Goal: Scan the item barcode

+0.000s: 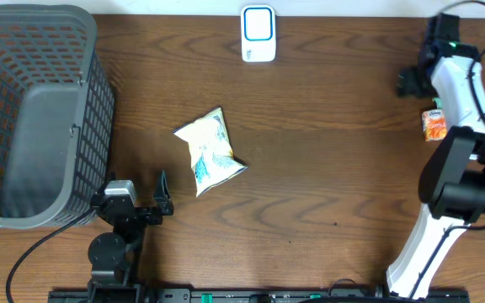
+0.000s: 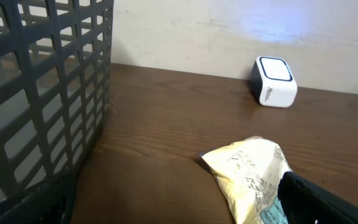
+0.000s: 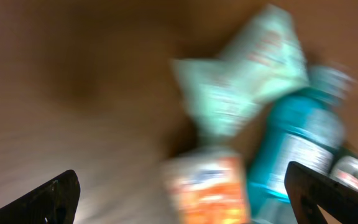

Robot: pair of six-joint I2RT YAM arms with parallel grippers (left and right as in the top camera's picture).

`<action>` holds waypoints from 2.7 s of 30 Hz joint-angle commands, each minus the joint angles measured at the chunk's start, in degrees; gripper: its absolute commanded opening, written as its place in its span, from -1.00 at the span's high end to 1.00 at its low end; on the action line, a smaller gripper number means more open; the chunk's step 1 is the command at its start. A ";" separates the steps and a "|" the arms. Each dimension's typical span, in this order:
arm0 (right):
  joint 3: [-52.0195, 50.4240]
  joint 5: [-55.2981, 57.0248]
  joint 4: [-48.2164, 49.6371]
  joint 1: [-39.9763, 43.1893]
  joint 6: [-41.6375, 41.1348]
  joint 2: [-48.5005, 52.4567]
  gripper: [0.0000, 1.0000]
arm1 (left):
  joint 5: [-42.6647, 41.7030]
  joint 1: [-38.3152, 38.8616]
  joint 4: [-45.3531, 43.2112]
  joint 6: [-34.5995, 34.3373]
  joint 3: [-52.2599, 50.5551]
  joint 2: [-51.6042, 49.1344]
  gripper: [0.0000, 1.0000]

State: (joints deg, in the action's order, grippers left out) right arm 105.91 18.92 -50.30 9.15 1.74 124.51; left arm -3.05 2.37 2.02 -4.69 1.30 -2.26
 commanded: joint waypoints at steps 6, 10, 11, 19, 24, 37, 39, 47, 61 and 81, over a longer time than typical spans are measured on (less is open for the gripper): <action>-0.04 -45.86 0.74 -13.55 -10.32 -7.56 -0.99 | 0.09 0.13 1.75 -0.31 -1.07 0.15 -0.95; -0.07 -52.76 0.76 -20.90 -18.58 -6.38 -0.99 | 0.09 0.13 1.75 -0.31 -1.07 0.15 -0.96; -0.07 -52.37 0.52 -22.75 -18.91 -6.10 -0.99 | 0.09 0.13 1.75 -0.31 -1.07 0.15 -0.96; -0.07 -38.01 -2.89 -39.65 -26.08 -4.74 -0.98 | 0.09 0.13 1.75 -0.31 -1.07 0.15 -0.95; -0.07 -21.73 -2.82 -49.46 -33.68 -3.80 -0.99 | 0.09 0.13 1.75 -0.31 -1.07 0.15 -0.95; -0.07 -14.51 -3.45 -59.82 -38.16 7.78 -0.77 | 0.09 0.13 1.75 -0.31 -1.07 0.15 -0.95; -0.07 -15.37 -4.63 -59.82 -38.16 8.17 -0.54 | 0.09 0.13 1.75 -0.31 -1.07 0.15 -0.95; 1.16 -16.90 -12.11 -56.52 -37.92 3.78 0.83 | 0.09 0.13 1.75 -0.31 -1.07 0.15 -0.96; 0.87 -81.57 -23.45 -35.93 13.73 -4.87 0.83 | 0.11 0.13 1.75 -0.31 -1.07 0.15 -0.95; 0.85 -34.40 -20.98 -35.06 -2.78 -4.87 0.08 | 0.09 0.13 1.75 -0.31 -1.07 0.15 -0.95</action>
State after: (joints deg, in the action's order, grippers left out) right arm 106.61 -30.02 -72.05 -25.78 8.38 120.66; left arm -3.05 2.37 2.02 -4.69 1.30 -2.26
